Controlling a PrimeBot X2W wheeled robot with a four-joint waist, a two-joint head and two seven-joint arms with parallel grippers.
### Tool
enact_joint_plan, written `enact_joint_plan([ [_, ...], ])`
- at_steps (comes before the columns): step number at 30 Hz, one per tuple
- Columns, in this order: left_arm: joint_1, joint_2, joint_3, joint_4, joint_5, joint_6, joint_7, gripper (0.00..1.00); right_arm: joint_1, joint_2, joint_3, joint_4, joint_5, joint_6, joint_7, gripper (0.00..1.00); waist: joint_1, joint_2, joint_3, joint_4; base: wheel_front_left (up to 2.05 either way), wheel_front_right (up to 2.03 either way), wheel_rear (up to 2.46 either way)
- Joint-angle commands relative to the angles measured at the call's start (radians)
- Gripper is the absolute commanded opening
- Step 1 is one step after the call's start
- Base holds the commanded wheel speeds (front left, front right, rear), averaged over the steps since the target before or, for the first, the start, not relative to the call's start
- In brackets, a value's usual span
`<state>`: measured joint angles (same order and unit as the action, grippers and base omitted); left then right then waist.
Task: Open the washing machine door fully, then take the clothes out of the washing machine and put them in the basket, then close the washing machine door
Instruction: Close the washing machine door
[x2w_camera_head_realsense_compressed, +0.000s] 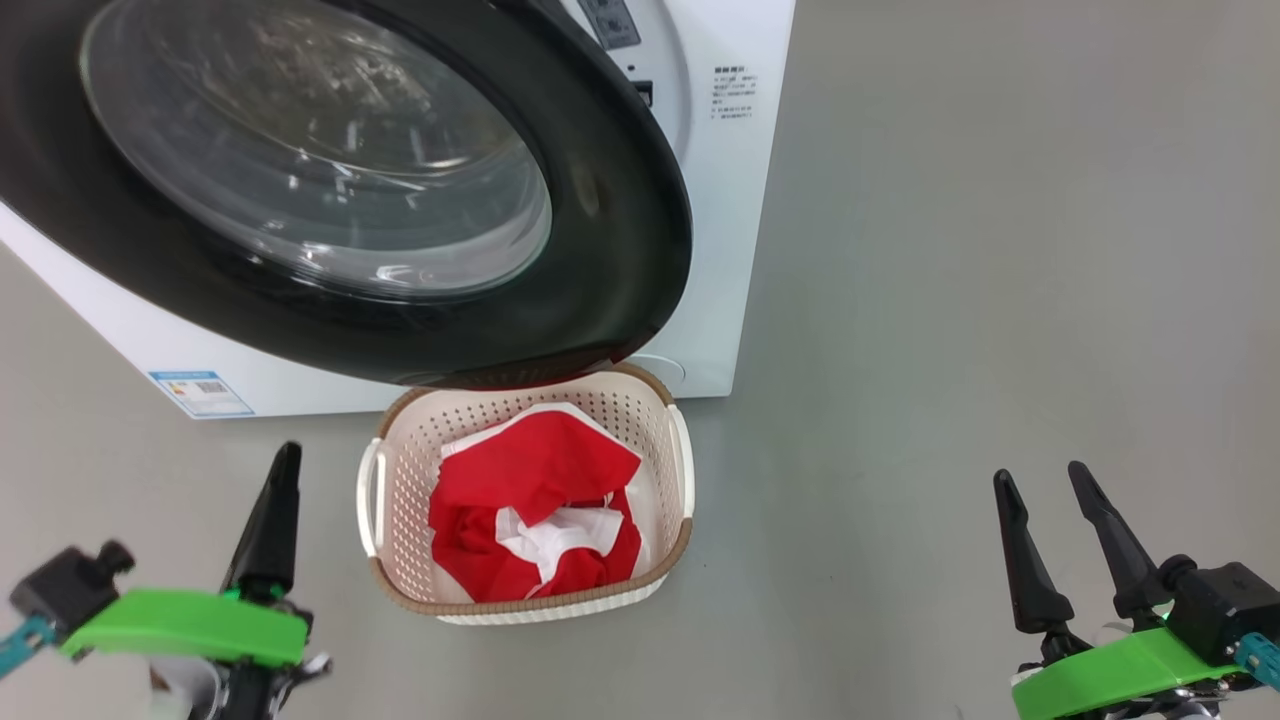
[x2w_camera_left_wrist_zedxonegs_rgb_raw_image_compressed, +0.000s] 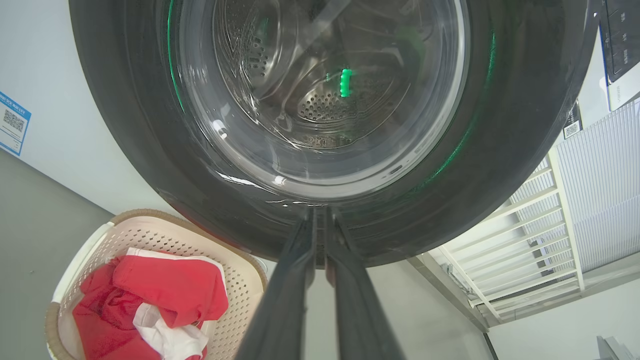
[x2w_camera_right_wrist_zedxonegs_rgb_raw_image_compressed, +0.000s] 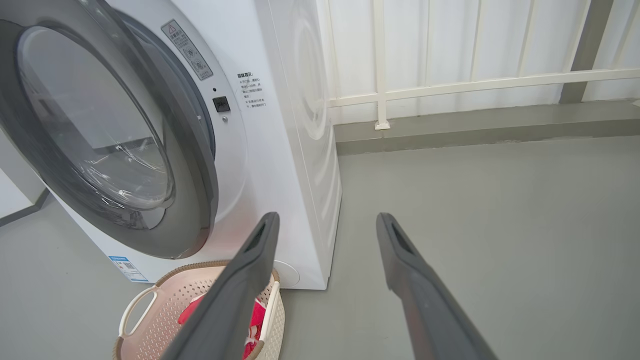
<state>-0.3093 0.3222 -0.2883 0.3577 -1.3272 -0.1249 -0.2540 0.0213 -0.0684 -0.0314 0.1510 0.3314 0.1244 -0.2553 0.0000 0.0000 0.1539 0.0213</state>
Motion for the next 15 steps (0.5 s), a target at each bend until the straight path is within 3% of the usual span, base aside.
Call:
enact_joint_plan([
  [1, 0.015, 0.022, 0.058, -0.026, 0.026, -0.006, -0.008, 0.20, 0.006, -0.021, 0.011, -0.023, -0.008, 0.006, -0.006, 1.00, 0.0000, 0.0000, -0.018, 0.006, 0.00, 0.00, 0.00],
  [4, 0.061, 0.018, 0.086, -0.034, 0.059, -0.006, -0.008, 0.36, 0.022, -0.023, 0.007, -0.023, -0.008, 0.006, -0.006, 1.00, 0.0000, 0.0000, -0.033, 0.006, 0.00, 0.00, 0.00],
  [9, 0.123, 0.011, 0.121, -0.047, 0.098, -0.006, -0.008, 0.53, 0.047, -0.022, -0.004, -0.024, -0.008, 0.006, -0.006, 1.00, 0.0000, 0.0000, -0.051, 0.006, 0.00, 0.00, 0.00],
  [14, 0.170, 0.002, 0.152, -0.049, 0.153, -0.006, -0.008, 1.00, 0.071, -0.022, -0.010, -0.025, -0.008, 0.006, -0.006, 1.00, 0.0000, 0.0000, -0.068, 0.005, 0.00, 0.00, 0.00],
  [15, 0.178, 0.000, 0.158, -0.047, 0.164, -0.006, -0.008, 1.00, 0.075, -0.022, -0.011, -0.025, -0.007, 0.006, -0.006, 1.00, 0.0000, 0.0000, -0.071, 0.005, 0.00, 0.00, 0.00],
])
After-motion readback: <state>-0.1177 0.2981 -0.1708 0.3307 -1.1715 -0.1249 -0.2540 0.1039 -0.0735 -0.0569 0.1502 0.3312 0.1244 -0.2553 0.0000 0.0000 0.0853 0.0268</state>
